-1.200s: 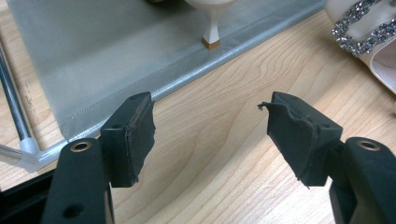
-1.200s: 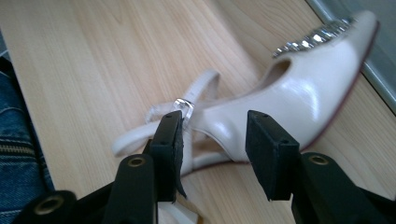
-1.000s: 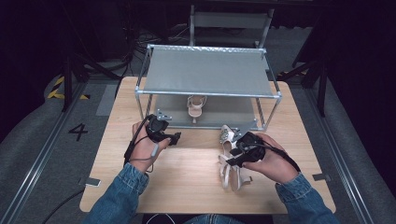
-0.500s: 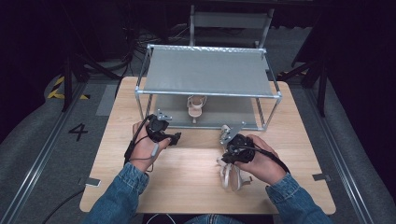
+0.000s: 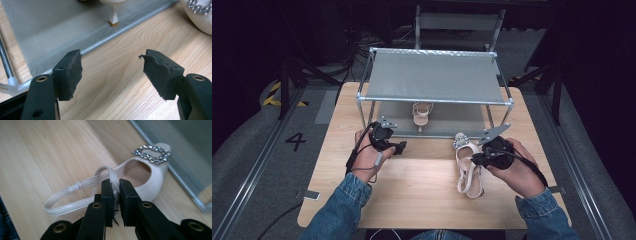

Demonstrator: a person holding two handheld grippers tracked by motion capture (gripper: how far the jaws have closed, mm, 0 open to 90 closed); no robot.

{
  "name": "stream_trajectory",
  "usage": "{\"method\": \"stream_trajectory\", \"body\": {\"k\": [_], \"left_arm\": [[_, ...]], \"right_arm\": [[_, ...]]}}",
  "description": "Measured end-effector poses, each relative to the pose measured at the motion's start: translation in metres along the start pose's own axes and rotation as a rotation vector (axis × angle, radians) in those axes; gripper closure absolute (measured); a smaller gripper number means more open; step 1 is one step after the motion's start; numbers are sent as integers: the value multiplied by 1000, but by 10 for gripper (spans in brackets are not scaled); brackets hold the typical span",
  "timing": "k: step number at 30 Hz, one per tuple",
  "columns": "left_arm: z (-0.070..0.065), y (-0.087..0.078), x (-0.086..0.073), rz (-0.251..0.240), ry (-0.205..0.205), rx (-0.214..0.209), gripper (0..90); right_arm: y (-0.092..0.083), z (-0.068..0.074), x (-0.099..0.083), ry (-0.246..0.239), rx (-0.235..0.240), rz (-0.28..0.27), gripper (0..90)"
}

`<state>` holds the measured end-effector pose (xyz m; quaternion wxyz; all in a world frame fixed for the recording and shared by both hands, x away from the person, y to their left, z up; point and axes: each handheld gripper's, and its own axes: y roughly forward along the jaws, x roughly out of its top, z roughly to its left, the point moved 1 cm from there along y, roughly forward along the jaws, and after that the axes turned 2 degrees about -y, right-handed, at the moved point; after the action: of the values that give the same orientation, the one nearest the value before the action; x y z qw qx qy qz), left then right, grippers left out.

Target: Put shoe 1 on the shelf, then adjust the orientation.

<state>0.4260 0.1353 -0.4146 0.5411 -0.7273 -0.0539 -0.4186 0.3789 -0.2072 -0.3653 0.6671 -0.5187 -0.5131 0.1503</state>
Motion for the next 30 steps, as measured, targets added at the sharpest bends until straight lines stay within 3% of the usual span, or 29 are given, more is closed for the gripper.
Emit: {"method": "stream_trajectory", "body": {"k": [4,10,14,18,20,24,27,30], "left_arm": [[1,2,0,3,5,1,316],[2,2,0,6,-1,2,314],[3,1,0,6,1,3,313],[4,1,-1,5,-9,2,312],[5,1,-1,5,-10,6,312],[4,2,-2,16,-10,4,310],[3,2,-2,18,-4,7,309],[4,2,-3,15,-2,10,308]], "right_arm": [[0,-20,-15,72,-29,13,828],[7,-34,-27,149,-28,32,824],[6,-34,-27,159,-24,42,773],[-2,-32,-24,199,-41,-2,620],[-4,-30,-22,193,-45,-19,594],[-7,-13,-11,168,36,-53,563],[4,-4,-7,174,84,-11,550],[20,-4,-6,180,80,31,528]]}}
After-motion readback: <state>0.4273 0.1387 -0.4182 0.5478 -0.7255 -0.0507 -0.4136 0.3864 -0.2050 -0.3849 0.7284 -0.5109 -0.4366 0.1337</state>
